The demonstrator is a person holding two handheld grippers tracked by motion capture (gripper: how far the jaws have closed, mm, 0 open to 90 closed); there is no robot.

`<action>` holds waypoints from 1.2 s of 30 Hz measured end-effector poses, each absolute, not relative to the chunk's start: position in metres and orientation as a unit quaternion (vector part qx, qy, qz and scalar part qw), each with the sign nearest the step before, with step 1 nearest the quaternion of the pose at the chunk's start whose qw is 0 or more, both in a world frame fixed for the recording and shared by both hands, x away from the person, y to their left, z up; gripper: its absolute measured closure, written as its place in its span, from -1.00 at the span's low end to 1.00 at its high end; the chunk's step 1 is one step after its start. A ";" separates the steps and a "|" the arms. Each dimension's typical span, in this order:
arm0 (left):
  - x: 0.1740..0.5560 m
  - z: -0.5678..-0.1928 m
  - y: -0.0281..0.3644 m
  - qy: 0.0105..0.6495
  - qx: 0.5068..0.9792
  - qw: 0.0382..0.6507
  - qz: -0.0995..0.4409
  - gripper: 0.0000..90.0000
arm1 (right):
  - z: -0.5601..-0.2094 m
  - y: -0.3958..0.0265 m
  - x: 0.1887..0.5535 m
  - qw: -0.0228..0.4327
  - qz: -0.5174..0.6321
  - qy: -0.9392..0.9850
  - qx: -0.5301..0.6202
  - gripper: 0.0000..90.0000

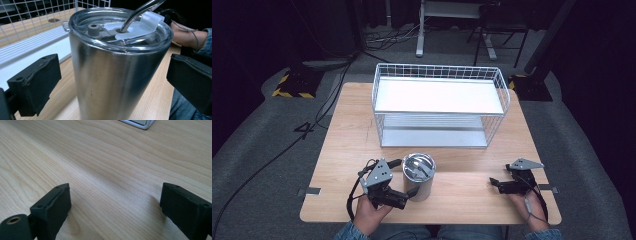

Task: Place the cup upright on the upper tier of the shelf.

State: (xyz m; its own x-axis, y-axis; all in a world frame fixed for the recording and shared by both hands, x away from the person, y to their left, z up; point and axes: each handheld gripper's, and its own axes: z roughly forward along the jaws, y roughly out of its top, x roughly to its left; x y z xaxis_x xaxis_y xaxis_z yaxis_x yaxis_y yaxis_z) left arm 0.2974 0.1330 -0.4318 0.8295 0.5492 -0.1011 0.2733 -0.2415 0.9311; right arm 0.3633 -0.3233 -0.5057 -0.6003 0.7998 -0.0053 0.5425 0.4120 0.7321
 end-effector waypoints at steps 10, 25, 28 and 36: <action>0.307 -0.442 0.121 0.256 0.777 0.564 0.114 -1.00 | -0.506 -0.323 0.363 0.181 0.356 0.821 0.409 -0.77; 0.316 -0.457 0.113 0.241 0.754 0.601 0.113 -1.00 | -0.506 -0.323 0.363 0.181 0.356 0.821 0.409 -0.77; 0.316 -0.459 0.112 0.238 0.749 0.606 0.119 -1.00 | -0.506 -0.323 0.363 0.181 0.356 0.821 0.409 -0.77; 0.319 -0.464 0.105 0.241 0.753 0.600 0.123 -1.00 | -0.506 -0.323 0.363 0.181 0.356 0.822 0.407 -0.76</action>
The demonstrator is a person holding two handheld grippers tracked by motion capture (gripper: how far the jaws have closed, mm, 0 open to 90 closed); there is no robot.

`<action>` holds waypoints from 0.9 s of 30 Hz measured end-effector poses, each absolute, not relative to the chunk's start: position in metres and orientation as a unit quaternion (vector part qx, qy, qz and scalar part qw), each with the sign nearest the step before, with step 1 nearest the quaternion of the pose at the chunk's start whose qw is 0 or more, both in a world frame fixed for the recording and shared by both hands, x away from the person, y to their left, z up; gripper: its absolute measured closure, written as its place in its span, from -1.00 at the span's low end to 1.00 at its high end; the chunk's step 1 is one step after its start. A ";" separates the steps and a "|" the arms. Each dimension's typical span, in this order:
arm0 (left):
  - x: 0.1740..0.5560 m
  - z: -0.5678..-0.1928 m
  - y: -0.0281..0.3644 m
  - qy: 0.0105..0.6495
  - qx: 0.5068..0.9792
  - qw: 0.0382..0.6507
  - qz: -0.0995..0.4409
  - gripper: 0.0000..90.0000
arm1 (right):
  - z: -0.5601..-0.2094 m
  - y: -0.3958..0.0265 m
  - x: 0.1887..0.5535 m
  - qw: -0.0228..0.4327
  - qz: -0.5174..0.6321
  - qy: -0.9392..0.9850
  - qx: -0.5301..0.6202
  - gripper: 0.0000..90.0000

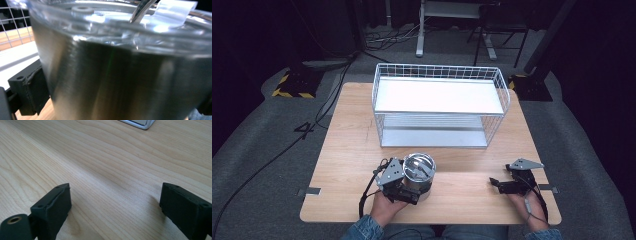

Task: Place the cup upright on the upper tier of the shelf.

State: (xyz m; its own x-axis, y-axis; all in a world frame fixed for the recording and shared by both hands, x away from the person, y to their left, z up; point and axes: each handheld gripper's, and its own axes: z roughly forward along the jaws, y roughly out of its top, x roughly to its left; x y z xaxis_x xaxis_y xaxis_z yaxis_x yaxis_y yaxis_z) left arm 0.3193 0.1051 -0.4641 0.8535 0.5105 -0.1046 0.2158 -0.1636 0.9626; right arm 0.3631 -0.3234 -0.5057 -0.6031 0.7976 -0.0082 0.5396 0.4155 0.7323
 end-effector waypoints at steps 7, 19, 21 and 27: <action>0.321 -0.468 0.105 0.237 0.746 0.611 0.119 -0.99 | -0.506 -0.323 0.363 0.181 0.357 0.822 0.405 -0.75; 0.322 -0.466 0.105 0.230 0.753 0.605 0.120 -0.95 | -0.506 -0.323 0.362 0.180 0.360 0.823 0.402 -0.71; 0.322 -0.465 0.105 0.229 0.756 0.602 0.119 -0.95 | -0.505 -0.323 0.362 0.179 0.360 0.823 0.402 -0.71; 0.322 -0.462 0.105 0.229 0.764 0.592 0.118 -0.95 | -0.505 -0.323 0.362 0.179 0.360 0.823 0.402 -0.71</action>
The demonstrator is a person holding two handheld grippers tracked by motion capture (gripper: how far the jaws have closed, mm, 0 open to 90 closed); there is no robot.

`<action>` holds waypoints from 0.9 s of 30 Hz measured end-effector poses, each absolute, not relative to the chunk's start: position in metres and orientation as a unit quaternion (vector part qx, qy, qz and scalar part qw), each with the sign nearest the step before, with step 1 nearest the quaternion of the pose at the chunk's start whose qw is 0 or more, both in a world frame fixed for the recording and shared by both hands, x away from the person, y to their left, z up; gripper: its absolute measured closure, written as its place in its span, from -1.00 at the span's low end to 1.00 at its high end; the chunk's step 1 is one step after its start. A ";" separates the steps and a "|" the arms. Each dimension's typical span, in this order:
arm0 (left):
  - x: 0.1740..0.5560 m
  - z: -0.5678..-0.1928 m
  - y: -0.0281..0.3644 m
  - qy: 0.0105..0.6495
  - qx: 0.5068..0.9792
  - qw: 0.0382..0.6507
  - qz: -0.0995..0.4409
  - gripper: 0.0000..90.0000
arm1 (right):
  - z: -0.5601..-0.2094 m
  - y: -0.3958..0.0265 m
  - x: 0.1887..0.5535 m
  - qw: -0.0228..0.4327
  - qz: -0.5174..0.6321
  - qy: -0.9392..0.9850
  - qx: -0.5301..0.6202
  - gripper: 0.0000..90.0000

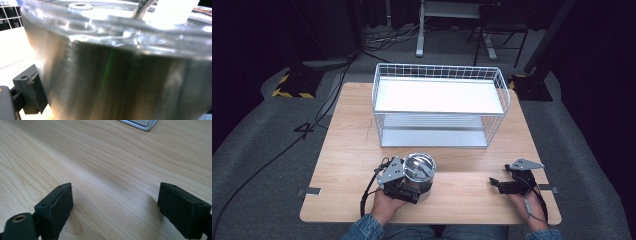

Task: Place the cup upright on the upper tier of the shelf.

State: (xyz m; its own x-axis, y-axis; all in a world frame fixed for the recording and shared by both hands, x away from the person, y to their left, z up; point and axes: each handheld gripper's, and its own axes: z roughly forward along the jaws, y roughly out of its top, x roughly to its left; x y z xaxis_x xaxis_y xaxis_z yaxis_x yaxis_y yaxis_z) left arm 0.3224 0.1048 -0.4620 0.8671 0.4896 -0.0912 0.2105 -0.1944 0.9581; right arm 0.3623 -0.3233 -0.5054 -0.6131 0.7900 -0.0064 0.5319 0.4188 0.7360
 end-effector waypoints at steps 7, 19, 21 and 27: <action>0.326 -0.448 0.104 0.229 0.770 0.583 0.119 -0.94 | -0.506 -0.323 0.362 0.180 0.360 0.823 0.402 -0.70; 0.331 -0.421 0.104 0.218 0.780 0.576 0.113 -0.94 | -0.506 -0.323 0.362 0.179 0.361 0.823 0.401 -0.70; 0.331 -0.415 0.104 0.214 0.781 0.576 0.113 -0.94 | -0.506 -0.323 0.362 0.179 0.361 0.823 0.402 -0.70; 0.334 -0.390 0.102 0.203 0.784 0.574 0.118 -0.94 | -0.506 -0.323 0.362 0.179 0.361 0.823 0.402 -0.70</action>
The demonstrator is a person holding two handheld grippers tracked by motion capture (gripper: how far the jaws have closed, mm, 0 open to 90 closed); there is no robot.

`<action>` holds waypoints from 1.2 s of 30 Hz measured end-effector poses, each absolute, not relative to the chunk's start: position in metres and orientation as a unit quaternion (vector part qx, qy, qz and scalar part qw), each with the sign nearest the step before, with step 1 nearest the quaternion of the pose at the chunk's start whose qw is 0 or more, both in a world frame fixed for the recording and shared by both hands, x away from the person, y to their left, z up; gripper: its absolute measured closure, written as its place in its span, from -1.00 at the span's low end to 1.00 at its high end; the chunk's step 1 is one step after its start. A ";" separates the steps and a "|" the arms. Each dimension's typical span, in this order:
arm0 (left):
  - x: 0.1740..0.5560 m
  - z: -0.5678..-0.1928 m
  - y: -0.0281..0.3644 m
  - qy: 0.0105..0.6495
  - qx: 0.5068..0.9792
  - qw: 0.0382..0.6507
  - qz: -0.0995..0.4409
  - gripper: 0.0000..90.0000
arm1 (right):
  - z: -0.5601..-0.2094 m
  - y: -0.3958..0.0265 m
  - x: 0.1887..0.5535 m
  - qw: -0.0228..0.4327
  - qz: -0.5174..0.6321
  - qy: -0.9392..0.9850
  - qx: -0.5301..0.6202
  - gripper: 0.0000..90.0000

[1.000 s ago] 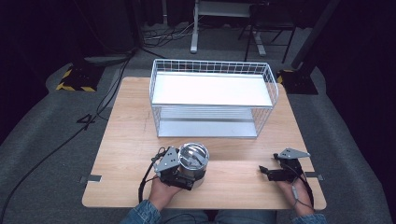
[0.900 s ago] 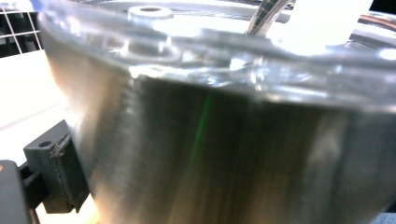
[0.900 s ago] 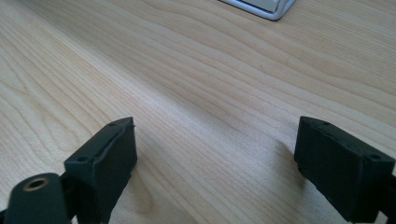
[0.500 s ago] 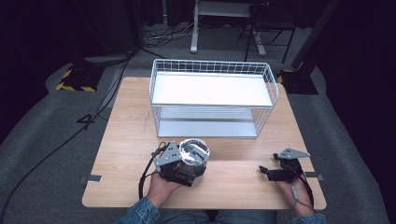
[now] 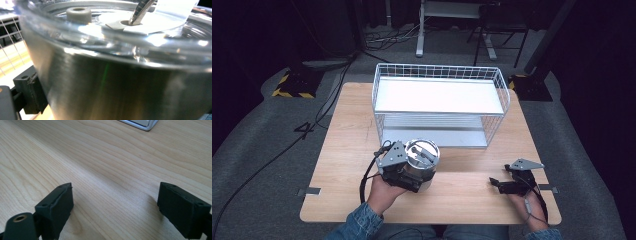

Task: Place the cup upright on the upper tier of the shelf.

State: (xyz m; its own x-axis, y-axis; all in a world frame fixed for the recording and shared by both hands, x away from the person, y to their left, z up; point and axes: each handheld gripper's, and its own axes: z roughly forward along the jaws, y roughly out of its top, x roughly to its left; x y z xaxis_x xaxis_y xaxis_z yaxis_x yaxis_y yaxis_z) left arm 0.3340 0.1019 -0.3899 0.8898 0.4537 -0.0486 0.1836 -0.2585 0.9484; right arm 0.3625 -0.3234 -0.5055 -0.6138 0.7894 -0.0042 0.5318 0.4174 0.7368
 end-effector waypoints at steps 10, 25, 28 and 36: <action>0.347 -0.364 0.101 0.204 0.781 0.578 0.116 -0.94 | -0.505 -0.323 0.362 0.178 0.360 0.823 0.401 -0.70; 0.366 -0.322 0.096 0.198 0.775 0.587 0.127 -0.94 | -0.506 -0.323 0.362 0.179 0.361 0.823 0.402 -0.70; 0.370 -0.315 0.095 0.197 0.774 0.587 0.132 -0.94 | -0.506 -0.323 0.362 0.179 0.361 0.823 0.401 -0.70; 0.383 -0.294 0.091 0.207 0.765 0.593 0.146 -0.94 | -0.506 -0.323 0.362 0.179 0.361 0.823 0.402 -0.70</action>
State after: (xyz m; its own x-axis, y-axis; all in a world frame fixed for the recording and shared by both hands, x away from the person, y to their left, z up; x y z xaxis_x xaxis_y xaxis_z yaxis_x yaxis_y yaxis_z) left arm 0.3834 0.0911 -0.2938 0.8714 0.4900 -0.0228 0.1442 -0.2115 0.9667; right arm 0.3625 -0.3233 -0.5055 -0.6137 0.7895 -0.0043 0.5317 0.4174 0.7369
